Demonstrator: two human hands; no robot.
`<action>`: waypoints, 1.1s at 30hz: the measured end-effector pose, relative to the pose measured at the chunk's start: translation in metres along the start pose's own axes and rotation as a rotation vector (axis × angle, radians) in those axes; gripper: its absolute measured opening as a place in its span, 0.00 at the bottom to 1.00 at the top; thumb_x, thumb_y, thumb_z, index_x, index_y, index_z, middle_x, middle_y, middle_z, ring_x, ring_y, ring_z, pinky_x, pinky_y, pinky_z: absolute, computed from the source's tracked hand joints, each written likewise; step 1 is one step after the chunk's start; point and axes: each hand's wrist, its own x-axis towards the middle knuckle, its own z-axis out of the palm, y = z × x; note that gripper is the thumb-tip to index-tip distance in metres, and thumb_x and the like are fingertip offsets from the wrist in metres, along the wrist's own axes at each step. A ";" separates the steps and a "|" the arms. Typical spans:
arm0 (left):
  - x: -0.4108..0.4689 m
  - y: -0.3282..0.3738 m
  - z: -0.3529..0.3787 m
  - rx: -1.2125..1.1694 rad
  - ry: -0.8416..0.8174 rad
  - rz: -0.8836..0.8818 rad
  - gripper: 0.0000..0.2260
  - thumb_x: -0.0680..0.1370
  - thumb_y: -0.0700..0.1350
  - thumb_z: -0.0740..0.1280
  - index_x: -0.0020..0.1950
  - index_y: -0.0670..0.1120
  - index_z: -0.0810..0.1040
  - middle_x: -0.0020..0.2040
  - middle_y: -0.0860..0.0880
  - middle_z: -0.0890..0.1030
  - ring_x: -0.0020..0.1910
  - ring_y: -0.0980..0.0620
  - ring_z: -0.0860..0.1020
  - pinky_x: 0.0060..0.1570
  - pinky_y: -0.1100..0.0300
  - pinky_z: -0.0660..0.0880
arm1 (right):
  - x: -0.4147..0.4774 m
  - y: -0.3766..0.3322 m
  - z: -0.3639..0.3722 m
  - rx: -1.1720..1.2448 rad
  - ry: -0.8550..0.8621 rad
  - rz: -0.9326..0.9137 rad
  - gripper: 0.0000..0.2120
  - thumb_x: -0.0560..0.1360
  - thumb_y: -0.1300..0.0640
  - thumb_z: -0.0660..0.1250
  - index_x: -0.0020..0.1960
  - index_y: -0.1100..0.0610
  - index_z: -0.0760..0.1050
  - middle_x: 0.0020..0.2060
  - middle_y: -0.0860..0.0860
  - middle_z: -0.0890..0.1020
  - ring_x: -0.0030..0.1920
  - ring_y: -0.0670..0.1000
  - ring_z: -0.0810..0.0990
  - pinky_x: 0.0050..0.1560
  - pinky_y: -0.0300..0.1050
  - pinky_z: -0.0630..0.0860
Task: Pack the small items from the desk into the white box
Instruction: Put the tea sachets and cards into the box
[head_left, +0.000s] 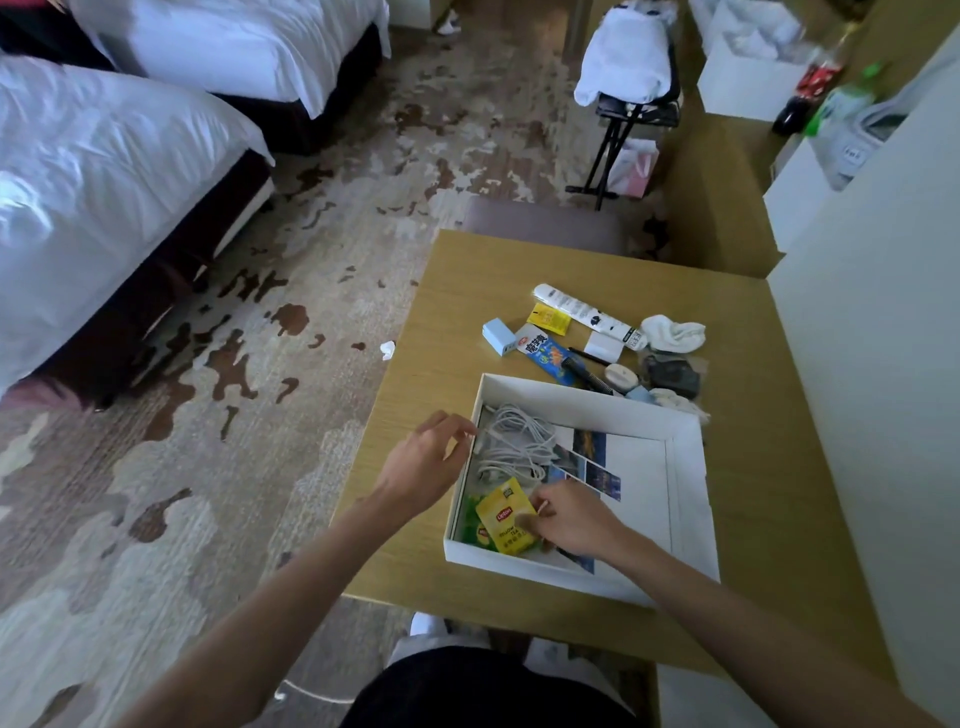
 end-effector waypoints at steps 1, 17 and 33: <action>0.000 0.000 0.000 0.004 0.001 0.007 0.08 0.79 0.48 0.60 0.56 0.52 0.76 0.49 0.57 0.75 0.35 0.65 0.71 0.31 0.68 0.67 | 0.001 -0.003 0.002 -0.031 0.002 0.018 0.12 0.76 0.44 0.68 0.41 0.51 0.75 0.35 0.48 0.83 0.33 0.44 0.83 0.36 0.44 0.77; 0.006 -0.010 0.000 -0.001 -0.029 0.023 0.08 0.79 0.47 0.59 0.55 0.53 0.76 0.50 0.56 0.78 0.37 0.60 0.75 0.33 0.62 0.75 | 0.018 -0.014 0.024 -0.277 0.003 0.061 0.17 0.80 0.40 0.56 0.52 0.53 0.73 0.40 0.50 0.82 0.34 0.48 0.81 0.38 0.46 0.78; 0.013 -0.009 -0.009 -0.028 0.078 0.051 0.08 0.78 0.41 0.61 0.50 0.49 0.80 0.46 0.55 0.80 0.39 0.58 0.77 0.35 0.60 0.77 | 0.018 -0.014 0.009 -0.577 0.051 -0.260 0.14 0.80 0.47 0.57 0.53 0.58 0.70 0.43 0.57 0.82 0.40 0.59 0.81 0.34 0.45 0.69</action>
